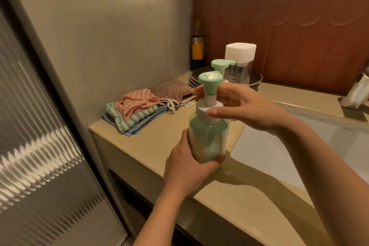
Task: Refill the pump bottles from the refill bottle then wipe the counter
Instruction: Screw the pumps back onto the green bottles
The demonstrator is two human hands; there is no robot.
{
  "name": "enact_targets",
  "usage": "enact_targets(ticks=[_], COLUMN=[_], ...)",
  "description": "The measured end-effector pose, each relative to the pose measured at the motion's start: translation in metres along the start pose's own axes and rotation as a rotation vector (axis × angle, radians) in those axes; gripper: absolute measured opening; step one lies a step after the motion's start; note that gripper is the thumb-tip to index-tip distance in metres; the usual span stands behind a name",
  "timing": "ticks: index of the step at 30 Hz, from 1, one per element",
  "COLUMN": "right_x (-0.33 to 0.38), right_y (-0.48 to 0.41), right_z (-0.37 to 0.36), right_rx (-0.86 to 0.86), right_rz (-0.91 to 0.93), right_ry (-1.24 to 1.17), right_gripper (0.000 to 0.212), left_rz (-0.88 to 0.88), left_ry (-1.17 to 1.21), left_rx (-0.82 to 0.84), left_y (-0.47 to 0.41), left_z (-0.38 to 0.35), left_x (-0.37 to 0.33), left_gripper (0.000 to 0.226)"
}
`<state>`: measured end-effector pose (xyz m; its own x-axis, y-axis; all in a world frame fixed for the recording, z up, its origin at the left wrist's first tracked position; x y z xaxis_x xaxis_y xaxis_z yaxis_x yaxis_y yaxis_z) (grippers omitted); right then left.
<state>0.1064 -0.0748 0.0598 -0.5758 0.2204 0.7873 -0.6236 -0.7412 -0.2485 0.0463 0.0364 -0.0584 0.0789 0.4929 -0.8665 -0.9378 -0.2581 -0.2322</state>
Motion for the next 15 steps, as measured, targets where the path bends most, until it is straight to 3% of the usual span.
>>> enact_targets(ticks=[4,8,11,15], right_x=[0.004,0.004,0.007,0.006], right_y=[0.003,-0.003,-0.005,-0.003], right_z=[0.005,0.002,-0.008,-0.005], right_rx=[-0.036,-0.197,-0.326,-0.171], right_rz=[0.018,-0.042,-0.045,-0.075], right_ry=[-0.005,0.171,0.254,0.206], right_gripper=[0.045,0.074,0.084,0.076], left_rz=[0.0,0.009,0.04,0.045], left_ry=[-0.018,-0.001,0.033,0.061], left_rx=[0.004,0.009,0.012,0.008], left_y=[0.0,0.0,0.0,0.001], left_z=[0.0,0.001,0.001,0.0], left_x=[0.0,0.0,0.002,0.003], left_gripper=[0.078,0.076,0.072,0.064])
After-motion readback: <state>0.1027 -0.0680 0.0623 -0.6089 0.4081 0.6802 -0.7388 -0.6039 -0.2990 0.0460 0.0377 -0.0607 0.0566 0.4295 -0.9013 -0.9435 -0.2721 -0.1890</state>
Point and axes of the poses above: each hand's wrist, its own y-axis away from the middle knuckle, its own z-axis out of the back of the hand, x = y × z, the point moved 5 cm from there along -y, towards the middle knuckle, and after that the axes turned 4 degrees about y, right-handed, at the moved point
